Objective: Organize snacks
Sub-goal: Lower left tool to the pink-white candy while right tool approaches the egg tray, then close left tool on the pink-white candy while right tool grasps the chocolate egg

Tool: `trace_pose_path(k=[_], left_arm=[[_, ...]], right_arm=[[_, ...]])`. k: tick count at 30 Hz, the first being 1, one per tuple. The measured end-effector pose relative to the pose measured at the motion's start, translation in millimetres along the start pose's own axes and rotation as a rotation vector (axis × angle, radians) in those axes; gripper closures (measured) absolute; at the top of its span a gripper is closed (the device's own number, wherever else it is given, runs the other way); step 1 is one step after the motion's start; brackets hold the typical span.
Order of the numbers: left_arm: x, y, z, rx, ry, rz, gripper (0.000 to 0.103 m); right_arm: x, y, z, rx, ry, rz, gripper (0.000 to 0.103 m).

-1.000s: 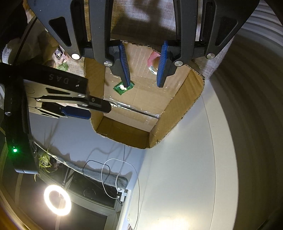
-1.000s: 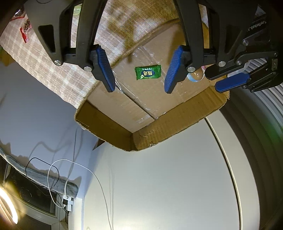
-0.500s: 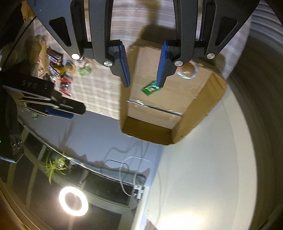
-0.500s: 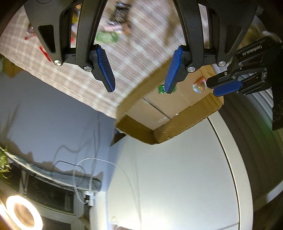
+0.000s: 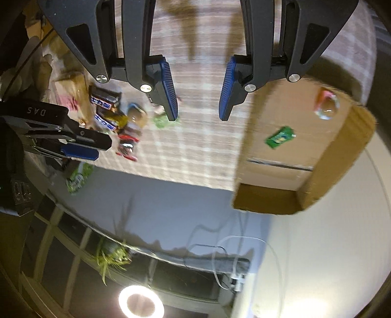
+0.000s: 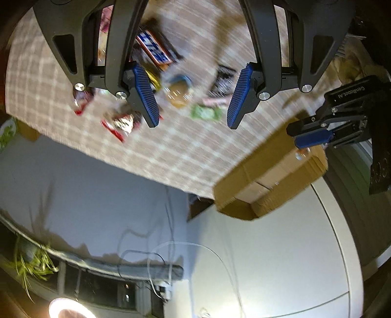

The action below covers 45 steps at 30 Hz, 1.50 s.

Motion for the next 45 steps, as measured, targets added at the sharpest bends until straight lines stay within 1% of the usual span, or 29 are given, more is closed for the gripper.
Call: trace_pose_path(k=[4,5,8,9,10,12,15,18,23,26,30,34,35,36,38,39,42,45], left_arm=[[18,-1,-14,0.044,0.026,0.048,0.07],[21,-1,-17,0.053,0.037,0.049,0.07],[35,-3,-21,0.071,0.061,0.089,0.07],[39,-3,-23,0.078,0.064,0.101,0.07],[45,-4,-24,0.09,0.064,0.118,0.07],[54,-3,-27,0.111,0.065,0.141,0.07],[65,-2,-30,0.139,0.054,0.164,0.07],[75,-4,-32,0.163,0.049,0.185,0.07],[86,-3,-42,0.24,0.023,0.215,0.07],[93,-4,-45,0.273,-0.008,0.221,0.07],[97,-6,-46,0.295,-0.019,0.223,0.07],[95,0,-53,0.36,-0.032,0.222,0.07],[96,0,-53,0.357,-0.031,0.223,0.071],[96,-1,-52,0.345,-0.034,0.223,0.077],[98,-4,-48,0.328,-0.043,0.223,0.083],[98,-5,-48,0.327,-0.041,0.223,0.084],[97,-2,-51,0.35,-0.062,0.211,0.084],[96,-2,-48,0.323,-0.051,0.208,0.085]], right_arm=[[11,10,-14,0.008,-0.017,0.052,0.042],[15,13,-14,0.001,-0.019,0.065,0.042],[27,17,-15,-0.008,-0.036,0.102,0.043],[31,18,-15,-0.007,-0.044,0.114,0.046],[35,19,-15,-0.005,-0.048,0.125,0.052],[44,19,-16,0.003,-0.045,0.146,0.056],[55,20,-19,0.013,-0.055,0.174,0.056],[62,20,-18,0.009,-0.045,0.187,0.059],[70,17,-21,0.002,-0.044,0.208,0.059],[74,16,-22,-0.007,-0.038,0.227,0.059],[79,13,-21,-0.008,-0.03,0.245,0.059],[88,12,-18,-0.014,-0.036,0.273,0.059],[91,13,-17,-0.018,-0.032,0.28,0.059],[91,12,-17,-0.022,-0.024,0.276,0.059],[92,11,-16,-0.016,-0.023,0.275,0.059],[93,10,-17,-0.009,-0.028,0.275,0.059],[94,10,-17,-0.012,-0.012,0.274,0.067],[93,10,-15,-0.022,-0.004,0.274,0.069]])
Point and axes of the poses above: each gripper's, at about its wrist camera, not at the fingertips, and x roughly the way its jaws point, z to its left, y to its underside, the point moved 2 cm from there along x, roughly the way its jaws point, and after that the axes turned 11 degrees about z, right-handed, at the moved point
